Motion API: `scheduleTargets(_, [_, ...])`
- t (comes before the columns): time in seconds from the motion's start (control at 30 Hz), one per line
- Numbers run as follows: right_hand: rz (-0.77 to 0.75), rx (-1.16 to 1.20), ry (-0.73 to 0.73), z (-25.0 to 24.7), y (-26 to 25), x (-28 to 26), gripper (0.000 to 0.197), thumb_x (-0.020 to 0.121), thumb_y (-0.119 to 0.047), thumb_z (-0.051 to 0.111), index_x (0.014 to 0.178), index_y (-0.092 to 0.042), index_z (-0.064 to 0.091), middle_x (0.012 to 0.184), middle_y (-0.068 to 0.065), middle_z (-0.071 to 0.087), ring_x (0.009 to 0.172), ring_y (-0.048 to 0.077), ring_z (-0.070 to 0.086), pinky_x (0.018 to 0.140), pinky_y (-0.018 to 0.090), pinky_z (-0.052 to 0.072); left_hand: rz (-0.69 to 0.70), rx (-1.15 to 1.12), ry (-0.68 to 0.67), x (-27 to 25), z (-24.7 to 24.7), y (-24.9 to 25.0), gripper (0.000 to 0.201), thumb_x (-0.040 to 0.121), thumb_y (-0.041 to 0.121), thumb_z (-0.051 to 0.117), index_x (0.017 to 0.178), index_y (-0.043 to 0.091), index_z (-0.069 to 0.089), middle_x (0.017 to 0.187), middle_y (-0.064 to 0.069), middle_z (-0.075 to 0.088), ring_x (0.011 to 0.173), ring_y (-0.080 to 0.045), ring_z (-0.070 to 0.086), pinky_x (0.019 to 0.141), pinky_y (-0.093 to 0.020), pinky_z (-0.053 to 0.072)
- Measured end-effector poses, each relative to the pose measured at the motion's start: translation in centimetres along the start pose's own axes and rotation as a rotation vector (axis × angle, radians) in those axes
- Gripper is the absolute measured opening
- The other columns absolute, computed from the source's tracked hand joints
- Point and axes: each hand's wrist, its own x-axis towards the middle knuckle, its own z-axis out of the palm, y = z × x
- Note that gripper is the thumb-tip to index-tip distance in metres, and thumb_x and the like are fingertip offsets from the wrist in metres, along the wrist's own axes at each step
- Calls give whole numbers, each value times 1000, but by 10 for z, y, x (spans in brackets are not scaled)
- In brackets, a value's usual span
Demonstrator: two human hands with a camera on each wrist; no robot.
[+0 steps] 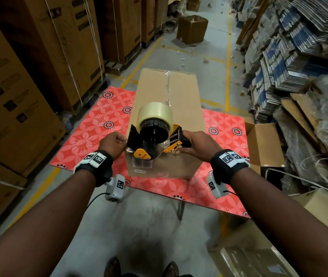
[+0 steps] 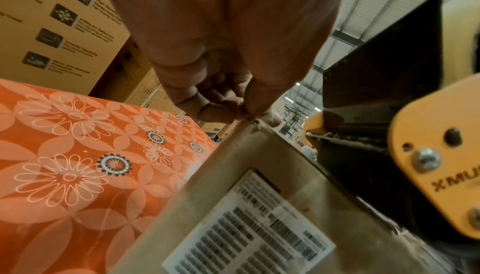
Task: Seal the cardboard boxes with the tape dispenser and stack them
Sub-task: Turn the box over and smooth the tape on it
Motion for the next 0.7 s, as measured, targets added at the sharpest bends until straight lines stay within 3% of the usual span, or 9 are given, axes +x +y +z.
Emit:
scheduleTargets(0.1, [13,-12,-6,0,8,-4,44,80,-56,73,103,-23,56,85,-1,69,77,24,63,64,41,52,20,34,32,-3,2,2,15,86,14,66,76,23,58,76,4,62,74,-16,55,53,-21,32])
scheduleTargets(0.27, [37,-35,21,-14,33,-28,39,81,-45,77,105,-21,58,88,1,70,80,26,64,63,39,50,15,0,99,-8,5,4,13,86,24,72,82,15,64,79,1,64,76,-16,57,54,-21,34])
scheduleTargets(0.43, [71,26,68,-24,68,-66,36,80,-34,81,106,-29,58,91,0,72,82,25,67,61,32,45,34,19,174,-16,9,12,13,86,17,71,77,17,61,77,-1,63,74,-17,56,58,-25,35])
scheduleTargets(0.5, [64,29,85,-21,69,-69,37,80,-31,81,107,-31,56,91,3,73,81,26,66,61,32,44,106,103,206,-18,12,17,14,86,7,66,76,17,63,82,-3,65,72,-14,56,62,-25,37])
scheduleTargets(0.57, [52,7,98,-19,68,-67,40,81,-32,80,107,-36,51,91,4,73,81,27,66,63,35,48,265,235,235,-24,18,21,20,84,-2,60,81,16,70,88,-6,66,79,-18,59,67,-27,43])
scheduleTargets(0.63, [44,-6,92,-20,69,-66,41,81,-36,79,110,-37,49,92,3,73,82,28,66,65,39,52,456,362,232,-37,30,23,22,87,2,57,99,12,73,100,-10,67,95,-28,60,81,-35,49])
scheduleTargets(0.7, [32,-11,90,-19,72,-67,42,82,-36,79,110,-36,49,92,3,73,82,27,66,64,36,50,541,423,131,-56,47,26,33,93,10,53,124,8,63,128,-14,60,118,-33,53,100,-41,43])
